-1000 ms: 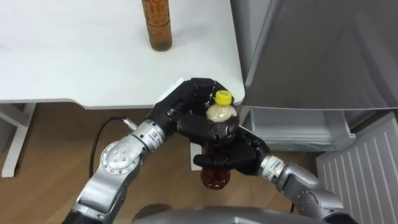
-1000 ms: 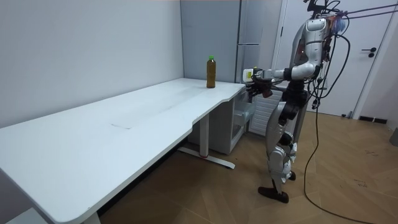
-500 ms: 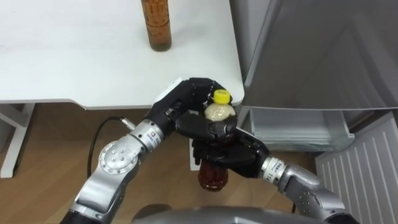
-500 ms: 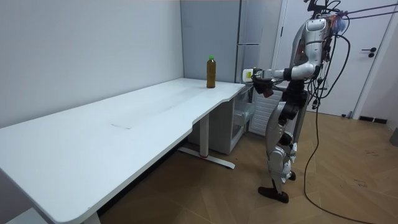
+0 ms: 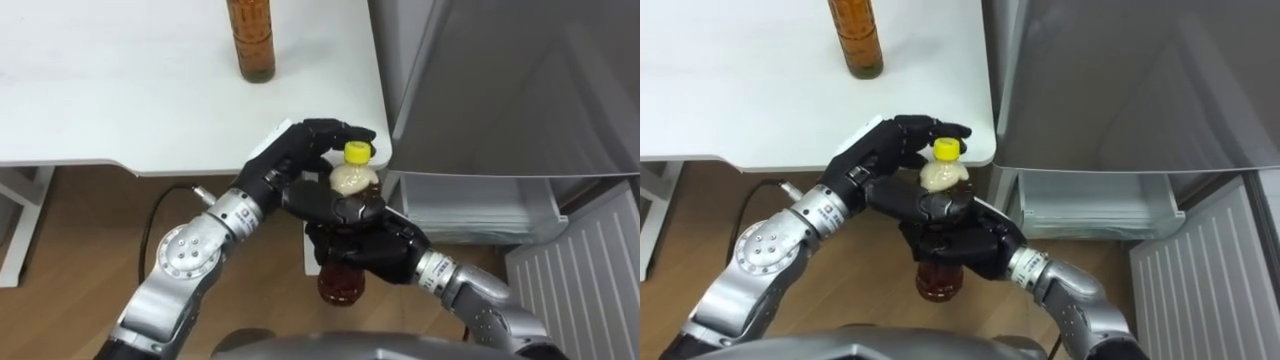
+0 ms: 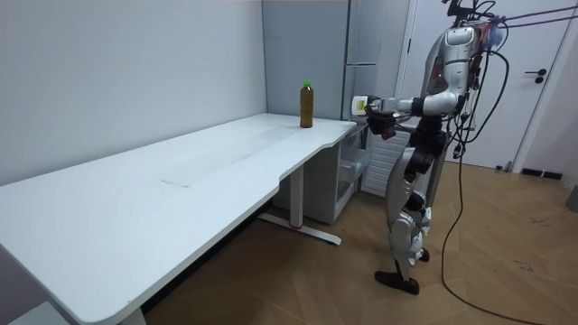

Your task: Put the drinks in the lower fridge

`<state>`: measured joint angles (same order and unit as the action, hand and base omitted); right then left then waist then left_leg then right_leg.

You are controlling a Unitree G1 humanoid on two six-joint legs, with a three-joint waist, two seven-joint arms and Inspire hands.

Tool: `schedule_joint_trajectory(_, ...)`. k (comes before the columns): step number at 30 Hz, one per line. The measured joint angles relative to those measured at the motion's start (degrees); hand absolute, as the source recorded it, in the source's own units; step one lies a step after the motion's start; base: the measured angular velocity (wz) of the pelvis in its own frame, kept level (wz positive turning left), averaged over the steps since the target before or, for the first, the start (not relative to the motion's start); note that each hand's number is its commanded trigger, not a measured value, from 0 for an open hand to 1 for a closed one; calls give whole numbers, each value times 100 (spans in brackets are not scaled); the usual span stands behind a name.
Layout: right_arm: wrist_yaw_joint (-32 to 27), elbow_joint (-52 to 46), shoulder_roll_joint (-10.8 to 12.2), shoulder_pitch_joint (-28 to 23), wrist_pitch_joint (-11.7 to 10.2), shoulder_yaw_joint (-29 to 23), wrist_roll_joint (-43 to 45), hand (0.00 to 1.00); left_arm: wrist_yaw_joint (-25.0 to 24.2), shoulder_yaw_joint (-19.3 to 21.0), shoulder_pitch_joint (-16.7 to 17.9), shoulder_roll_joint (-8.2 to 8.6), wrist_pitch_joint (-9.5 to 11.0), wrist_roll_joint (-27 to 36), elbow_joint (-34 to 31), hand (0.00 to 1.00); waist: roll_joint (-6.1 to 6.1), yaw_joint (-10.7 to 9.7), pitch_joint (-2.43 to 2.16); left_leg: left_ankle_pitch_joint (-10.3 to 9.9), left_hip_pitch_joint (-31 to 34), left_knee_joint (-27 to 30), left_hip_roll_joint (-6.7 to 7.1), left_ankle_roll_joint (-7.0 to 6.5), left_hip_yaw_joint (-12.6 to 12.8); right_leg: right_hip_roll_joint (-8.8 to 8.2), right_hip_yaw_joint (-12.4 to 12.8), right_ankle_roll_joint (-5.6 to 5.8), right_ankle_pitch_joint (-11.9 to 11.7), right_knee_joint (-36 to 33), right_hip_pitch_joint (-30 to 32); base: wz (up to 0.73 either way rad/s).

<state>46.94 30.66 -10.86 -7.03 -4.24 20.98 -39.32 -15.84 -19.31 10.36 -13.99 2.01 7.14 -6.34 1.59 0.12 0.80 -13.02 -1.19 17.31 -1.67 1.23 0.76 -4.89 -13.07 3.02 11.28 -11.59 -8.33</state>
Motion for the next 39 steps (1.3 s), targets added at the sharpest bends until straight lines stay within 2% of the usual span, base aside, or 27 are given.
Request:
schedule_joint_trajectory(6,142,59,27,-36,-8,-179,-86,100,21,197,1,1,5,-18,-479,0,-26,0,12,-1,59,22,2,1,-45,1,-44,0,-1,3,11,3)
schedule_joint_trajectory(8,114,236,12,-84,24,-211,-18,100,69,296,-2,51,164,34,-761,0,-43,24,22,-1,59,21,2,1,-47,1,-40,0,-1,3,14,0)
schedule_joint_trajectory(10,8,526,10,-121,159,-184,288,100,145,393,-78,182,507,257,-1055,0,-88,36,35,-1,53,8,5,1,-47,0,-37,0,-1,2,13,0)
schedule_joint_trajectory(12,-58,631,-30,-147,264,-171,582,100,168,396,-111,257,687,437,-1105,0,-134,50,28,0,43,-7,4,2,-46,1,-33,0,-1,1,14,0)
schedule_joint_trajectory(13,-89,708,-38,-155,295,-144,649,100,167,388,-111,297,700,477,-1104,0,-161,60,15,1,26,-18,3,4,-43,1,-30,0,0,0,15,-5)
schedule_joint_trajectory(18,-140,719,-20,-160,306,-81,809,100,166,344,-112,371,699,488,-1105,0,-173,139,20,19,-58,-101,-2,14,13,5,43,0,0,-5,23,-7)
schedule_joint_trajectory(22,-228,717,-17,-157,307,-10,808,100,206,363,-114,377,700,712,-1228,0,-111,195,20,19,-59,-101,-4,14,20,4,50,0,0,-4,21,0)
schedule_joint_trajectory(28,-401,716,-14,-151,306,28,810,100,432,399,-128,377,729,982,-1680,0,-75,185,35,19,-77,-112,-2,14,18,4,50,0,0,-3,-12,0)
schedule_joint_trajectory(30,-402,717,-22,-153,307,24,833,100,449,421,-129,379,731,970,-1754,0,-75,179,56,19,-146,-139,-2,14,19,4,49,2,1,6,-81,0)
schedule_joint_trajectory(39,-382,717,-21,-288,315,-174,1077,100,683,1097,-132,415,748,958,-2045,0,-125,185,26,20,-140,-133,0,15,4,6,22,3,2,5,-94,1)
